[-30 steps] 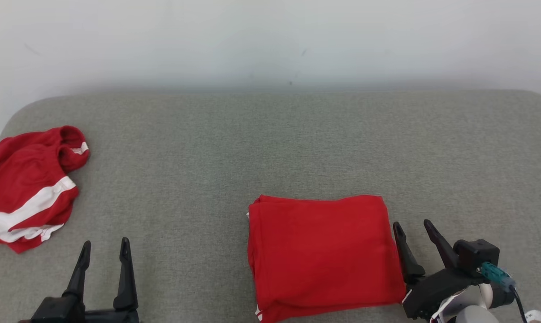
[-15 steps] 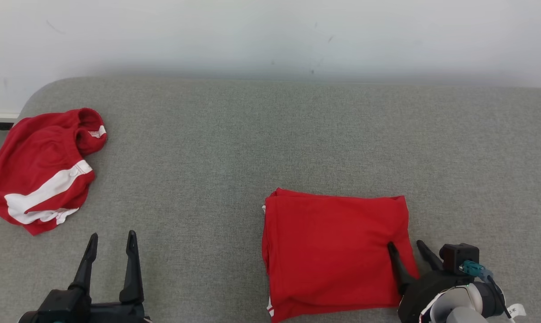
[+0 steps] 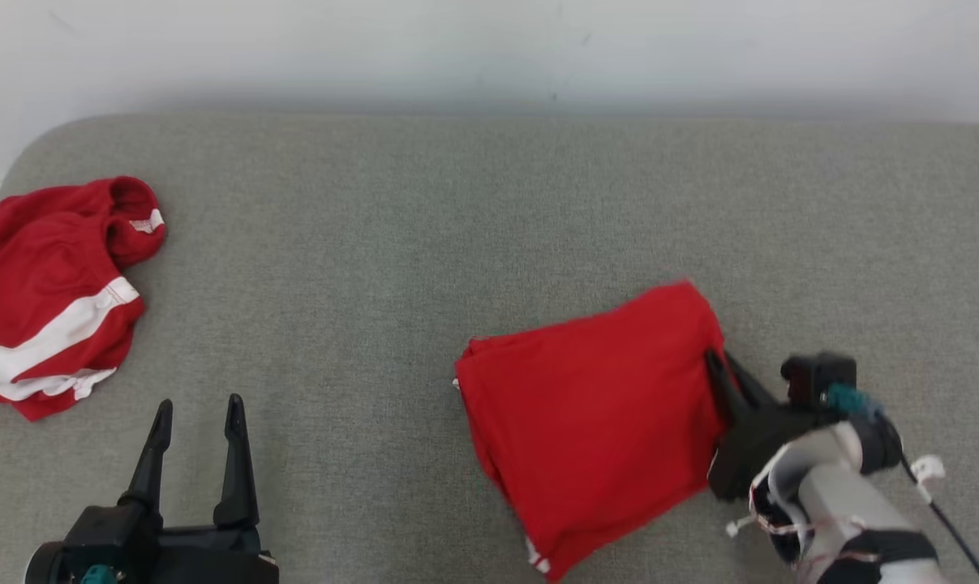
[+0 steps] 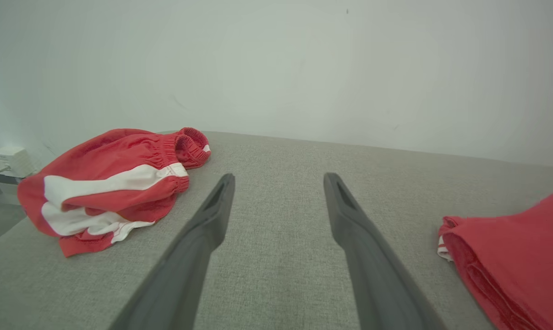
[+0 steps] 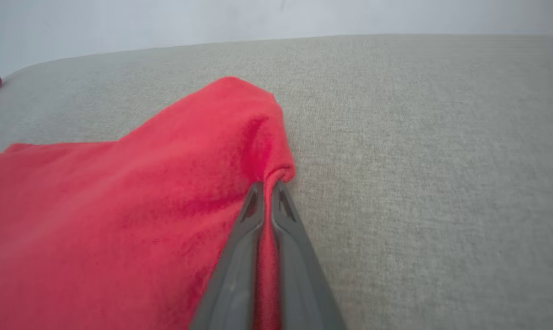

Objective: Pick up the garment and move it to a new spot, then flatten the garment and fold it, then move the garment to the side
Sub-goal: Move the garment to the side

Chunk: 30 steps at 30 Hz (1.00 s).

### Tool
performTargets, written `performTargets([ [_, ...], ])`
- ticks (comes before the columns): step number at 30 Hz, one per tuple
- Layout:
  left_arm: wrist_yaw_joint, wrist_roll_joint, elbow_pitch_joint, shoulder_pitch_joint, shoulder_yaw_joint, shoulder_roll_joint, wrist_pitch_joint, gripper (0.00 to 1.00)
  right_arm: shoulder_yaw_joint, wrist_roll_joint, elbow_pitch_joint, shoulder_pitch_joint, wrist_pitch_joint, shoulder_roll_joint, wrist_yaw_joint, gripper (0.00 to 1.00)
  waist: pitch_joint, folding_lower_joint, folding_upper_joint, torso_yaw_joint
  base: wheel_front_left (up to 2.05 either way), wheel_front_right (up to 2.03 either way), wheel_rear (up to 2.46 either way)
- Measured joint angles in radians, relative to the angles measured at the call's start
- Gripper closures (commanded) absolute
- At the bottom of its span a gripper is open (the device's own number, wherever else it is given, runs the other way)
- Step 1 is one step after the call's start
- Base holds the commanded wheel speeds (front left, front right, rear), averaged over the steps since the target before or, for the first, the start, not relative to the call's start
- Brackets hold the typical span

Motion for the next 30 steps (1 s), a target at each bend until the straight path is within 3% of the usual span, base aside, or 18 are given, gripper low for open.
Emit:
performTargets([
  [7, 0.0, 0.001, -0.017, -0.042, -0.011, -0.002, 0.0, 0.0, 0.021, 0.014, 0.016, -0.176, 0.002, -0.074, 0.0, 1.0, 0.073, 0.0, 0.0, -0.014, 0.0, 0.0, 0.0],
  [17, 0.0, 0.01, -0.057, -0.127, -0.031, 0.012, 0.0, 0.0, 0.022, 0.023, 0.068, -0.377, 0.001, -0.24, 0.0, 1.0, 0.206, 0.0001, 0.0001, -0.047, 0.0, 0.0, 0.0],
  [30, 0.0, 0.039, -0.121, -0.178, -0.028, 0.098, 0.0, 0.0, 0.02, 0.04, 0.12, -0.563, -0.001, -0.404, 0.0, 1.0, 0.368, 0.0001, 0.0001, -0.144, 0.0, 0.0, 0.0],
])
